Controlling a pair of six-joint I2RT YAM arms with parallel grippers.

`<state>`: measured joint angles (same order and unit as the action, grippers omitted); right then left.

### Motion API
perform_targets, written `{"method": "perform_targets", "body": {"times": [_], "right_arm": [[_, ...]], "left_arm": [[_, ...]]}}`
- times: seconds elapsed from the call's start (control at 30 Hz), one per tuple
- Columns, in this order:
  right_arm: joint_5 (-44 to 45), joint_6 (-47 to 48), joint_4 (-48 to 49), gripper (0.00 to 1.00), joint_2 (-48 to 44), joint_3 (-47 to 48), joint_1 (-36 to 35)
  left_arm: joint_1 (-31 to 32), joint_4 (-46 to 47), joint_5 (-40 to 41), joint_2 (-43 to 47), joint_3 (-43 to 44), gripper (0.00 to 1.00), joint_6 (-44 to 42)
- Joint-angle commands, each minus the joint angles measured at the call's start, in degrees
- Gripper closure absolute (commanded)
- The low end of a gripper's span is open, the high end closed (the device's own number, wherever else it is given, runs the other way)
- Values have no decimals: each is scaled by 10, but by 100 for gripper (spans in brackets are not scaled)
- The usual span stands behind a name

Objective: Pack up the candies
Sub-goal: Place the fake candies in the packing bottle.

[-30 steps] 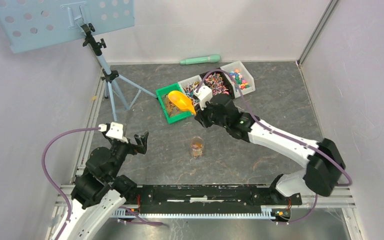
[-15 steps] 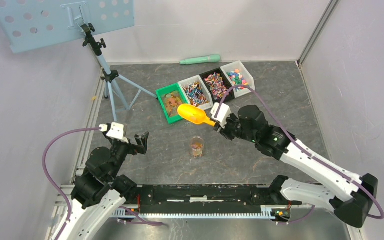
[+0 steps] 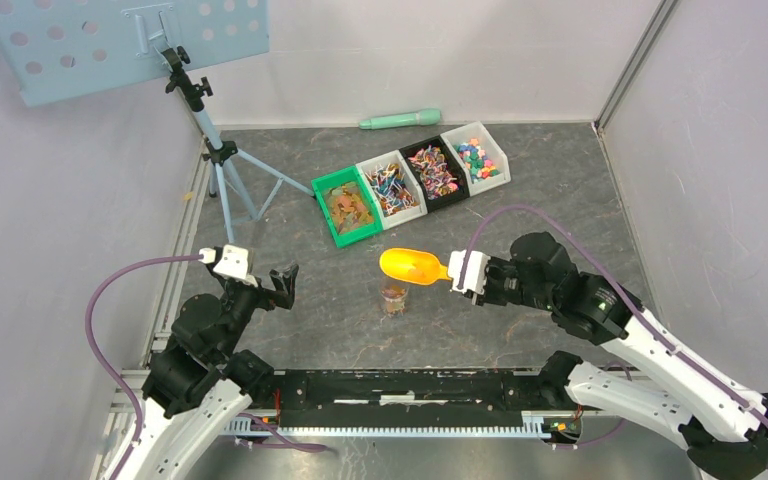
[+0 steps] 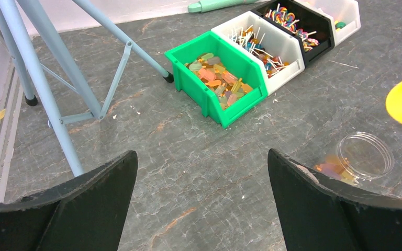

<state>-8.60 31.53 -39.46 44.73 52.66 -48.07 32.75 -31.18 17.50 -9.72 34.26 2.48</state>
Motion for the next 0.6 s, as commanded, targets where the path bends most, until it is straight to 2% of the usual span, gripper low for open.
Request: {"method": "perform_targets", "body": {"times": [0.0,0.27,0.57], "right_arm": [[27,48,-78,100,-9,19,2],[33,65,-103,100,-17,32,2],[47,40,-133,100,12,78,2]], "left_arm": [[0,23,-9,2,-4,0,-24],[0,21,-11,-2,-2,0,-24],[0,22,-7,2,-2,0,-24]]}}
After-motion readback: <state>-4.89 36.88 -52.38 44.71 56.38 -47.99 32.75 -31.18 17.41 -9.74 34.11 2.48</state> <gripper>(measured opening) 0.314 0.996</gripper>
